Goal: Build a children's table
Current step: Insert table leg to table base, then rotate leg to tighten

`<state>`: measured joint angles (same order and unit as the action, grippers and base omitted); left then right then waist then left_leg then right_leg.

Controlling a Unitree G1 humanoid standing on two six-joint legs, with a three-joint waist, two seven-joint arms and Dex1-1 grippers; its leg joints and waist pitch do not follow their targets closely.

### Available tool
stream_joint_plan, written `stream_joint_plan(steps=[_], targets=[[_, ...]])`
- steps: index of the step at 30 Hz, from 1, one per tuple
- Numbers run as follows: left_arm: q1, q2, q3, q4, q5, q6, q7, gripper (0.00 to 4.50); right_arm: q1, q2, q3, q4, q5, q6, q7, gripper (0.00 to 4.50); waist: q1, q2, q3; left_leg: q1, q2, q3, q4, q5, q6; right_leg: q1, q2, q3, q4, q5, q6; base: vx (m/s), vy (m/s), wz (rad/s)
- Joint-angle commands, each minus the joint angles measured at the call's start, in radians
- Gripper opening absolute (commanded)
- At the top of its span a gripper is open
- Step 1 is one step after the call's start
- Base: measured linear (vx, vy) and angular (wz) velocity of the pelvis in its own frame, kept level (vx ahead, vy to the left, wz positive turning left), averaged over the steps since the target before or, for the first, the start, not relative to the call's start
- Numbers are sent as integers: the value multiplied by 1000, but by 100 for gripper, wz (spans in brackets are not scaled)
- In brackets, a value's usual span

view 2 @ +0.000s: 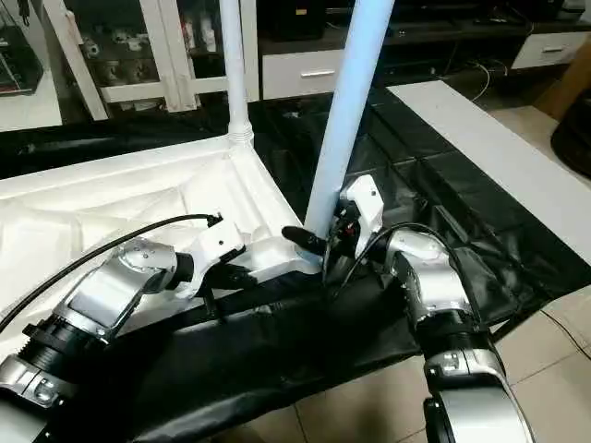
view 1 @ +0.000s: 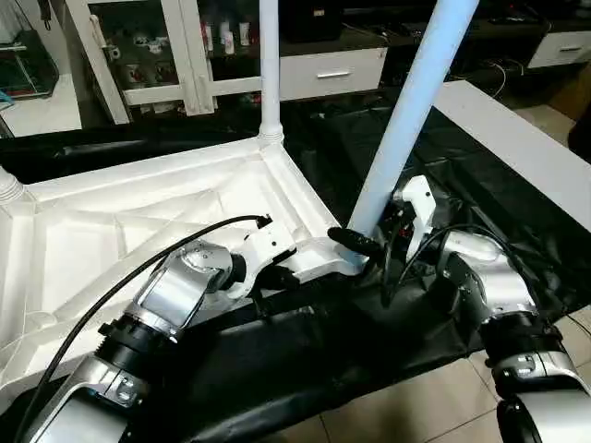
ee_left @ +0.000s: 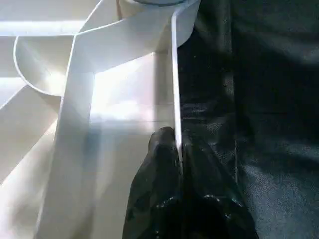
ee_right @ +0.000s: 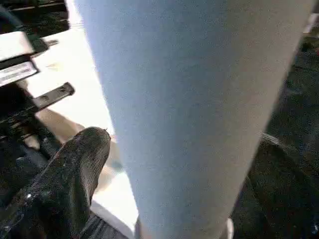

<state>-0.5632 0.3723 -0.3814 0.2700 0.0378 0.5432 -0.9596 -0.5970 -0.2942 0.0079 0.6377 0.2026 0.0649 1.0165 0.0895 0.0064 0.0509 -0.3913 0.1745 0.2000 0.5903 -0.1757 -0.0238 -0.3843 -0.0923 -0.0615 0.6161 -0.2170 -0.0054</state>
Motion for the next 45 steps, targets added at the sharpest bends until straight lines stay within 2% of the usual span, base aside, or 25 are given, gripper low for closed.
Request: stream_joint_plan(steps=[1, 11, 20, 28, 32, 33, 36, 45], targets=[[5, 14, -28, -19, 2, -5, -40, 0, 4, -22, 8, -29, 13, 17, 26, 443, 0, -3, -71, 30, 60, -27, -61, -106, 71, 40, -64, 40, -51, 43, -286, 0, 0, 0], [18, 46, -43, -48, -8, -7, -83, 0, 19, -56, 30, -57, 15, 45, 104, 443, 2, -3, -70, 31, 61, -26, -61, -115, 68, 39, -64, 40, -52, 18, -285, 0, 0, 0], [25, 60, -47, -64, -12, -4, -99, 0, 16, -79, 39, -62, 20, 62, 159, 443, 5, -3, -71, 29, 59, -26, -58, -105, 75, 41, -63, 40, -49, 36, -289, 0, 0, 0], [32, 69, -51, -75, -13, -4, -108, 0, 10, -90, 40, -39, 19, 60, 186, 362, 5, -3, -71, 30, 60, -27, -58, -108, 74, 39, -63, 39, -48, 27, -292, 0, 0, 0], [34, 72, -53, -80, -15, -2, -111, 0, 11, -92, 40, -38, 22, 60, 193, 340, 6, -3, -70, 29, 60, -27, -58, -118, 68, 39, -64, 39, -49, 12, -289, 0, 0, 0], [35, 73, -53, -80, -15, -2, -112, 0, 10, -91, 39, -38, 23, 60, 195, 317, 6, -3, -70, 30, 60, -27, -58, -120, 67, 39, -64, 40, -50, 9, -289, 0, 0, 0], [34, 74, -53, -79, -15, -3, -114, 0, 7, -90, 38, -31, 21, 58, 198, 304, 5, -2, -70, 30, 60, -27, -58, -126, 62, 39, -64, 39, -50, 3, -288, 0, 0, 0], [30, 78, -58, -78, -17, -5, -115, 0, 4, -88, 38, -15, 22, 50, 202, 224, 5, 0, -69, 30, 60, -28, -59, -143, 50, 39, -65, 40, -52, -15, -285, 0, 0, 0]])
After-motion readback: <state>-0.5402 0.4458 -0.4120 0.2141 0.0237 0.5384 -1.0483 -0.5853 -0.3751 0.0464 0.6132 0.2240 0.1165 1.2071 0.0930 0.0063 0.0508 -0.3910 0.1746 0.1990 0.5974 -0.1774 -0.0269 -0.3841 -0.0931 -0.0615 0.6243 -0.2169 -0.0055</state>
